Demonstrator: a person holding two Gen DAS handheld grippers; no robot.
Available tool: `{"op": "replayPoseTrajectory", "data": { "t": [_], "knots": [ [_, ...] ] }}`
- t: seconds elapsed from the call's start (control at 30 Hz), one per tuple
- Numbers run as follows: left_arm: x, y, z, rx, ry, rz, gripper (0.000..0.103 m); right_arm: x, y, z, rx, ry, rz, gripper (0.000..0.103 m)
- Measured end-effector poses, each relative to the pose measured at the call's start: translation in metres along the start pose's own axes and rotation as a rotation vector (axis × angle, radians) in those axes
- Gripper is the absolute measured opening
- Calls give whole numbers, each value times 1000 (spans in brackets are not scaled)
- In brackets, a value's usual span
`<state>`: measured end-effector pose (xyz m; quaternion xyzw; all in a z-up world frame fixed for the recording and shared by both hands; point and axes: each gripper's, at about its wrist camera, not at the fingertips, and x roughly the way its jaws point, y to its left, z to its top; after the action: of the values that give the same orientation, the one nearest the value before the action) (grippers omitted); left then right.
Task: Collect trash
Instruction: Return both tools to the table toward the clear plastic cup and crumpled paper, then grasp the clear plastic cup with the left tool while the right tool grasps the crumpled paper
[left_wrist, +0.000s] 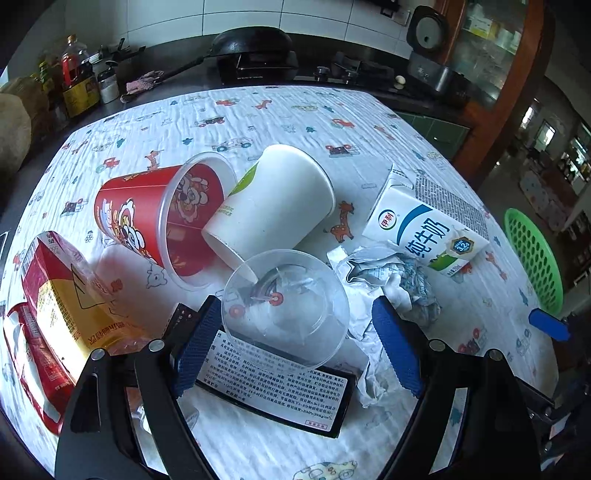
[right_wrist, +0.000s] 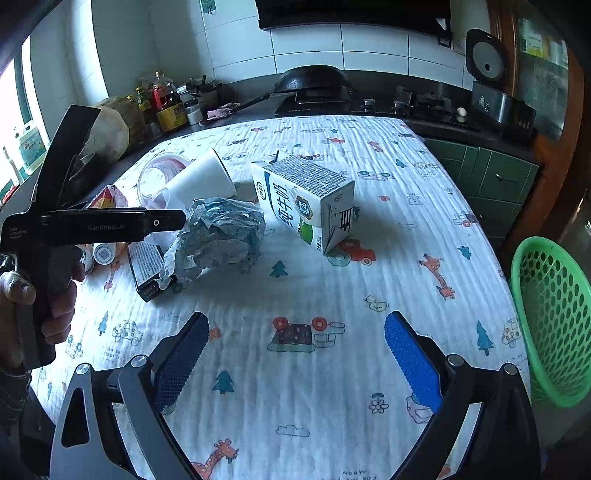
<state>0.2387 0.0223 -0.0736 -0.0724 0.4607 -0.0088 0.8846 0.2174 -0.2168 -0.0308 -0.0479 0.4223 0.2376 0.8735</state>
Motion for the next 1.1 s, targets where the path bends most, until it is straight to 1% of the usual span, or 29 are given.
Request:
{"op": "replayPoseTrajectory", "data": {
  "t": [0.17,0.27,0.3,0.33,0.4,0.53,0.73,0.9,1.1],
  "knots": [
    [-1,1,-2,-1,-8,-3,81,0,0,0,0,-1,4,93],
    [-1,5,-3,-11,-3,-30,71,0,3,1,-6,-4,7,93],
    [-1,6,-2,-10,-1,-38,66,0,5,1,-8,-4,9,93],
    [0,7,-3,-11,2,-48,64,1,6,2,-10,-4,12,93],
    [-1,9,-3,-10,-1,-69,63,1,10,3,-15,-5,15,93],
    [-3,13,-4,-5,-6,-82,62,3,16,7,-22,-4,20,93],
    [-23,25,-1,-25,-37,-130,62,8,29,16,-35,-3,35,93],
    [-47,34,7,-21,-94,-132,62,21,43,29,-22,-1,71,93],
    [-65,47,17,-17,-140,-125,62,48,55,52,37,5,105,93]
  ]
}}
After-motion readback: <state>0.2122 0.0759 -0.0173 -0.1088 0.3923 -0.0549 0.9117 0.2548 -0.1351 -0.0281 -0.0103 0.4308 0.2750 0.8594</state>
